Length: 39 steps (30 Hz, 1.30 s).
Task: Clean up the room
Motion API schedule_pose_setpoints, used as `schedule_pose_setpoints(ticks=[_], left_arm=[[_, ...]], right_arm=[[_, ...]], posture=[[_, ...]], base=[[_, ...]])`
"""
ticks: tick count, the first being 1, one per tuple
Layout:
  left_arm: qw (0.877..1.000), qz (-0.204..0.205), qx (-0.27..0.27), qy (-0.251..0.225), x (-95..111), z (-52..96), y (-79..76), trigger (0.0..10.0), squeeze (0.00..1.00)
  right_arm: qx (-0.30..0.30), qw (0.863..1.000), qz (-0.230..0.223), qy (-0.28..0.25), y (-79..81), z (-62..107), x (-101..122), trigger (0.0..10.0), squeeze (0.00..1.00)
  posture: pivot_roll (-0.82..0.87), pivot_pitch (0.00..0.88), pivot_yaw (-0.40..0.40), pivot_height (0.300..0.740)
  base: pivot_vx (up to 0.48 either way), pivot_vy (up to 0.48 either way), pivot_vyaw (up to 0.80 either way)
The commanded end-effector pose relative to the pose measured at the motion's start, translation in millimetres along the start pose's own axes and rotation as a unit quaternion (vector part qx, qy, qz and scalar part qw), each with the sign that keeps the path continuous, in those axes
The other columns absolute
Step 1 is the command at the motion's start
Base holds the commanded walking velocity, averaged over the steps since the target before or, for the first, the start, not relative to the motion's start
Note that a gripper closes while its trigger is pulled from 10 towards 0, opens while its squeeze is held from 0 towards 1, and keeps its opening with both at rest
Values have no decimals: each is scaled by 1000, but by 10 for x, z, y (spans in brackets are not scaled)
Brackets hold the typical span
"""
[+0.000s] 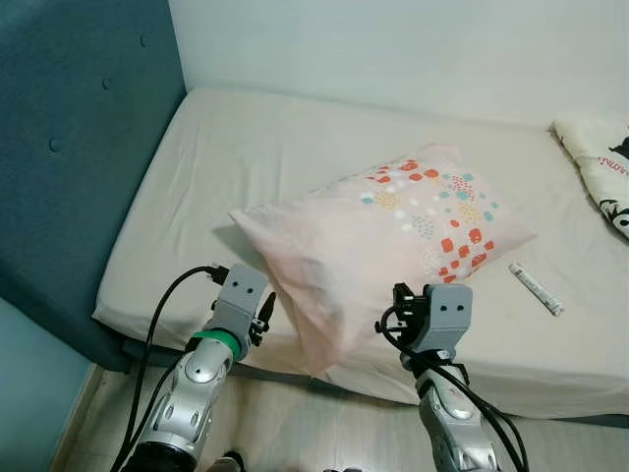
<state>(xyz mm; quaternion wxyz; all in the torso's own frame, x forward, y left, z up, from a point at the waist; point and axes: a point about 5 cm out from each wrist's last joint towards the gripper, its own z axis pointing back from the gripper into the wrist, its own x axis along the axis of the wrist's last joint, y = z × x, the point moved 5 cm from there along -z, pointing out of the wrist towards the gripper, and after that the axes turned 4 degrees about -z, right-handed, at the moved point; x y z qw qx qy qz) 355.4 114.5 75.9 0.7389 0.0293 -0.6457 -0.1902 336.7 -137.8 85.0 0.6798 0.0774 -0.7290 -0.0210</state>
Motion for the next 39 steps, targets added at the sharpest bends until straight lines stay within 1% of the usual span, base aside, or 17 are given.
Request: schedule_pose_setpoints(ticks=[1,9,14,16,25,32,39], left_arm=[[1000,3,-5,10,-65,8,-44,10000,0],[1000,5,-4,8,-59,16,-45,10000,0],[1000,7,-3,7,-57,18,-42,10000,0],[1000,6,-3,6,-55,17,-41,10000,0],[1000,5,-3,6,-54,12,-35,10000,0],[1000,5,-3,7,-58,13,-29,10000,0],[1000,5,-3,7,-61,14,-29,10000,0]], right_arm=[[-10,1000,-3,12,-61,54,-84,10000,0],[-12,1000,1,13,-73,53,-87,10000,0],[-13,1000,5,13,-75,48,-89,10000,0],[-14,1000,5,13,-74,48,-93,10000,0],[-14,1000,4,14,-71,46,-97,10000,0],[-13,1000,4,14,-66,45,-98,10000,0],[-13,1000,4,14,-64,46,-101,10000,0]], posture=[[60,127,-22,740],[60,127,-22,740],[59,126,-22,730],[59,126,-22,715],[60,124,-20,695],[60,124,-20,665],[60,124,-20,645]], base=[[0,0,0],[0,0,0],[0,0,0],[0,0,0],[0,0,0],[0,0,0],[0,0,0]])
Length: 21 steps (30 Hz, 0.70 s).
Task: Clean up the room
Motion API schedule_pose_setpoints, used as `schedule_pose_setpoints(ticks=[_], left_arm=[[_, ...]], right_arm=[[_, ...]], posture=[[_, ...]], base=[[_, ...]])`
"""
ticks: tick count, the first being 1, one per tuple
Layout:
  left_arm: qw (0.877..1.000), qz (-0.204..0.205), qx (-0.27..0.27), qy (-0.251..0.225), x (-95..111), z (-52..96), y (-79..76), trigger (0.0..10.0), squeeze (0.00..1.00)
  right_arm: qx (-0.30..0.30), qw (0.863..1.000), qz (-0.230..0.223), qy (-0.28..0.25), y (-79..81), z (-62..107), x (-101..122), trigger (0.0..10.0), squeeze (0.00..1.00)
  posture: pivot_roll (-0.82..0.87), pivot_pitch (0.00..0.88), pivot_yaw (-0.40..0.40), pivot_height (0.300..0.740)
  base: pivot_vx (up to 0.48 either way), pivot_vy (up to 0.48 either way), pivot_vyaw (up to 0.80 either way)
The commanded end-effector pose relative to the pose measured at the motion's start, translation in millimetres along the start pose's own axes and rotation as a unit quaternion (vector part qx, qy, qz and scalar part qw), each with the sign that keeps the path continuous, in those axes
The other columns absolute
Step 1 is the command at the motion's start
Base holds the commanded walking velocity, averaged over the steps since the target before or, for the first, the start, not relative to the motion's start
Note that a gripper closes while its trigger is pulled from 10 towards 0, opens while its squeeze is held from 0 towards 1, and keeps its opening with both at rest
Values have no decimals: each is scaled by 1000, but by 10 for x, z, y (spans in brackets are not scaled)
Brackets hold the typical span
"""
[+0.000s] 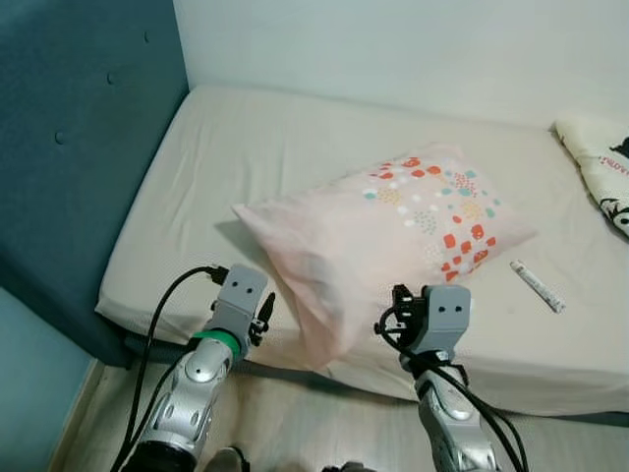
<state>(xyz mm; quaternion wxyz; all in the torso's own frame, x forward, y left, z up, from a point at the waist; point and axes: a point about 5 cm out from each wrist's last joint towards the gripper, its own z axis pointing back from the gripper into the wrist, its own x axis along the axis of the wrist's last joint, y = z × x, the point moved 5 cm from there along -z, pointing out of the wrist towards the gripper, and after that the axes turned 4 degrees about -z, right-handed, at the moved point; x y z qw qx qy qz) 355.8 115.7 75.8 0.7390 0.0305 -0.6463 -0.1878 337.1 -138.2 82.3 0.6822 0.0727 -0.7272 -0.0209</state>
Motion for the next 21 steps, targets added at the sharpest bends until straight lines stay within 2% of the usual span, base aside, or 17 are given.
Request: schedule_pose_setpoints(ticks=[1,10,21], left_arm=[[1000,3,-5,7,-58,17,-41,10000,0],[1000,3,-5,8,-61,18,-40,10000,0],[1000,2,-6,8,-59,13,-43,10000,0]], right_arm=[[-9,1000,1,12,-55,47,-77,10000,0],[-9,1000,1,13,-53,46,-81,10000,0],[-9,1000,1,13,-53,42,-84,10000,0]], posture=[[60,124,-20,640],[60,124,-20,620],[60,124,-20,575]], base=[[0,0,0],[0,0,0],[0,0,0]])
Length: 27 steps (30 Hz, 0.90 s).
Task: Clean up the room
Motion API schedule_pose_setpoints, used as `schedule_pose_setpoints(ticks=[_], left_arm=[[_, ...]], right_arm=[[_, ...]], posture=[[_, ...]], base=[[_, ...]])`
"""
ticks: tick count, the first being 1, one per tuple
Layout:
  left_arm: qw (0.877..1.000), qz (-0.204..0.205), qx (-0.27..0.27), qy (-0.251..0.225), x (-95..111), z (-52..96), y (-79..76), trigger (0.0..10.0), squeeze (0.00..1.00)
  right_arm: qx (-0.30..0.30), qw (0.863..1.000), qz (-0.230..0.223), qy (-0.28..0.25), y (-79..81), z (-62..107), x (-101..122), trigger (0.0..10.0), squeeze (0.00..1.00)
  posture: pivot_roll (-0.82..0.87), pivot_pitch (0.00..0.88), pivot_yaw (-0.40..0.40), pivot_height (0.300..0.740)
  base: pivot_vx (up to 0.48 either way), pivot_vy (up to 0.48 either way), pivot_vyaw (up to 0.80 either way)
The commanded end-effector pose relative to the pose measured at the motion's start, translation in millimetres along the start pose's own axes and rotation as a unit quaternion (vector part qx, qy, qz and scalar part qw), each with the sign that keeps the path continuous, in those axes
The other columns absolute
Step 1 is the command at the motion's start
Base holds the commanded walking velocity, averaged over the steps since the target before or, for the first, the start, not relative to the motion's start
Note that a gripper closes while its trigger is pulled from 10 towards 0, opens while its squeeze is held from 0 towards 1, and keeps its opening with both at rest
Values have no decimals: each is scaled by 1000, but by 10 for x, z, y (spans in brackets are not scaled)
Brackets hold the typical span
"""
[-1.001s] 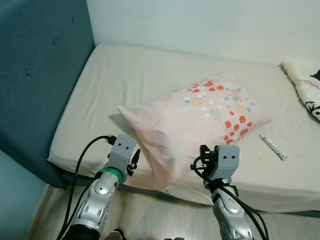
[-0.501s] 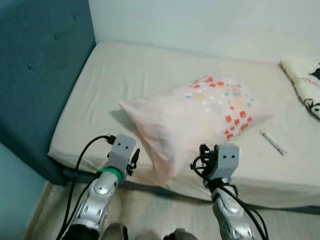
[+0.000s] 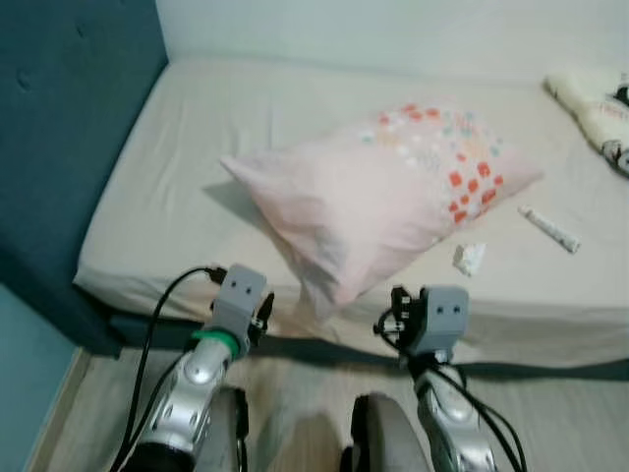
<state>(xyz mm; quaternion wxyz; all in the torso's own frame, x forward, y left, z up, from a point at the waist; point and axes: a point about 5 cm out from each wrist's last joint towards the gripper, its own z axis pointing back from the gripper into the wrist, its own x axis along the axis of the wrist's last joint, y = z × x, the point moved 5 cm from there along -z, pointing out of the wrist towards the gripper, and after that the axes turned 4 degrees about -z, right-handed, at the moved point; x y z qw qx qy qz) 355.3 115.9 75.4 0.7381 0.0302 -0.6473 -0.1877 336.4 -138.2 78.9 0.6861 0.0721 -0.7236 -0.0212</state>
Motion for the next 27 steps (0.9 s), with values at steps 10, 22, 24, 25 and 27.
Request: schedule_pose_setpoints(ticks=[10,22,24,25,27], left_arm=[[1000,14,10,-7,74,-37,30,10000,0],[995,24,75,-54,405,104,552,10000,1000],[995,24,80,-55,409,129,580,10000,1000],[995,23,84,-53,400,156,601,10000,1000],[994,23,90,-50,380,194,617,10000,1000]], right_arm=[[3,1000,-11,1,-14,-57,-12,10000,0],[14,913,-407,-21,-120,-563,163,10000,1000],[49,894,-445,-31,-67,-592,245,10000,1000],[78,868,-490,-39,-31,-617,307,10000,1000],[105,832,-542,-44,5,-631,340,10000,1000]], posture=[[80,137,-18,530],[190,175,-32,530],[211,182,-37,530],[211,182,-37,530],[225,191,-45,530]], base=[[0,0,0],[0,0,0],[0,0,0],[0,0,0],[0,0,0]])
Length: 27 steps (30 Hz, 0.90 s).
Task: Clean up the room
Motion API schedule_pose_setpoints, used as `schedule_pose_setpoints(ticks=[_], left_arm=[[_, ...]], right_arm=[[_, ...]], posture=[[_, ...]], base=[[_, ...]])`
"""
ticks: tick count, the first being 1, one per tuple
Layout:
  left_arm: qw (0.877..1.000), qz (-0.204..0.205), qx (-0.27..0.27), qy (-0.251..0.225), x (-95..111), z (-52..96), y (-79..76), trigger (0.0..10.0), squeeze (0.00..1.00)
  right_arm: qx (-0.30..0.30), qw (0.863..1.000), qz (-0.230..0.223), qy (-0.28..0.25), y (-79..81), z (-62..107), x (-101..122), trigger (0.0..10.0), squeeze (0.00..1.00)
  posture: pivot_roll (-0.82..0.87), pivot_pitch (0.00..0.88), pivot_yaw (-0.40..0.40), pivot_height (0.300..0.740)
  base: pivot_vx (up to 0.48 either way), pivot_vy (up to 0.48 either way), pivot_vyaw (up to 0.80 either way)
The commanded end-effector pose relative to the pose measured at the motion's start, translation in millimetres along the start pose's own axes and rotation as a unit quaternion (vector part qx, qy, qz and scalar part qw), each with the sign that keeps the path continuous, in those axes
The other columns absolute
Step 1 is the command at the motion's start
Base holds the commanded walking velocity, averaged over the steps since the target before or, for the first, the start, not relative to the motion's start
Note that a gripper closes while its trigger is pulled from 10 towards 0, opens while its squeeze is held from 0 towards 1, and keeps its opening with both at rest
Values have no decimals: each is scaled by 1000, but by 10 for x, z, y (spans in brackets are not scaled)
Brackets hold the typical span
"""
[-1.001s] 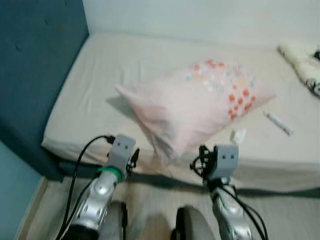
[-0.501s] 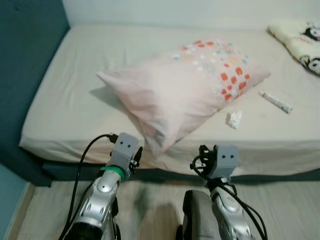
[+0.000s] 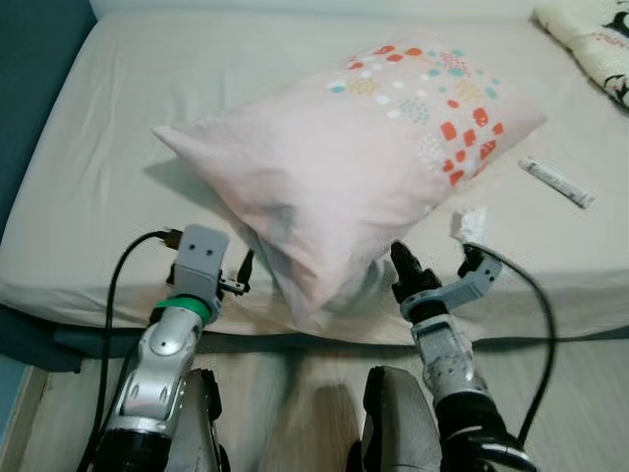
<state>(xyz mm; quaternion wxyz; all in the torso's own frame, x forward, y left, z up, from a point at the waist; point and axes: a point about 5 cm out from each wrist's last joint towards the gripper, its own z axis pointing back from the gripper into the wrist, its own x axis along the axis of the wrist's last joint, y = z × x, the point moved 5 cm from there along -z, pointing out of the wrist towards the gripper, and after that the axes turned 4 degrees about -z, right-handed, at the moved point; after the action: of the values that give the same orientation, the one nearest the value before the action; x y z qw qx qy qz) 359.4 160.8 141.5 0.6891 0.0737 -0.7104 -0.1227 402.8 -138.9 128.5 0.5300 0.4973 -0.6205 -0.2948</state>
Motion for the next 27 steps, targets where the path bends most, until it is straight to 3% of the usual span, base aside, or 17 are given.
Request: schedule_pose_setpoints(ticks=[1,7,8,11,14,18,23,27], left_arm=[[1000,8,3,19,-99,51,10,10000,1000],[1000,7,7,25,-97,112,20,10000,1000],[1000,6,7,26,-95,128,22,10000,1000],[999,2,9,30,-90,169,44,10000,1000],[999,-2,14,34,-92,207,76,10000,1000],[999,-4,15,40,-112,235,83,10000,1000],[999,-11,8,46,-121,267,63,10000,1000],[999,-15,9,48,-109,280,82,10000,1000]], right_arm=[[-3,999,-43,4,-90,81,-57,10000,1000],[15,995,-98,14,-95,76,-95,10000,1000],[12,992,-124,7,-110,56,-71,10000,1000],[-50,988,-146,-4,-274,45,-74,10000,1000],[-97,986,-134,-10,-410,104,-113,10000,1000],[-117,983,-141,-23,-490,163,-113,10000,1000],[-164,977,-130,-32,-708,363,-131,10000,1000],[-140,982,-123,-25,-659,329,-83,10000,1000]], posture=[[225,191,-45,530],[259,211,-47,530],[272,216,-47,530],[281,223,-53,530],[293,230,-54,530],[292,237,-49,530],[300,249,-42,530],[317,260,-29,530]], base=[[0,0,0],[0,0,0],[0,0,0],[0,0,0],[0,0,0],[0,0,0],[0,0,0],[0,0,0]])
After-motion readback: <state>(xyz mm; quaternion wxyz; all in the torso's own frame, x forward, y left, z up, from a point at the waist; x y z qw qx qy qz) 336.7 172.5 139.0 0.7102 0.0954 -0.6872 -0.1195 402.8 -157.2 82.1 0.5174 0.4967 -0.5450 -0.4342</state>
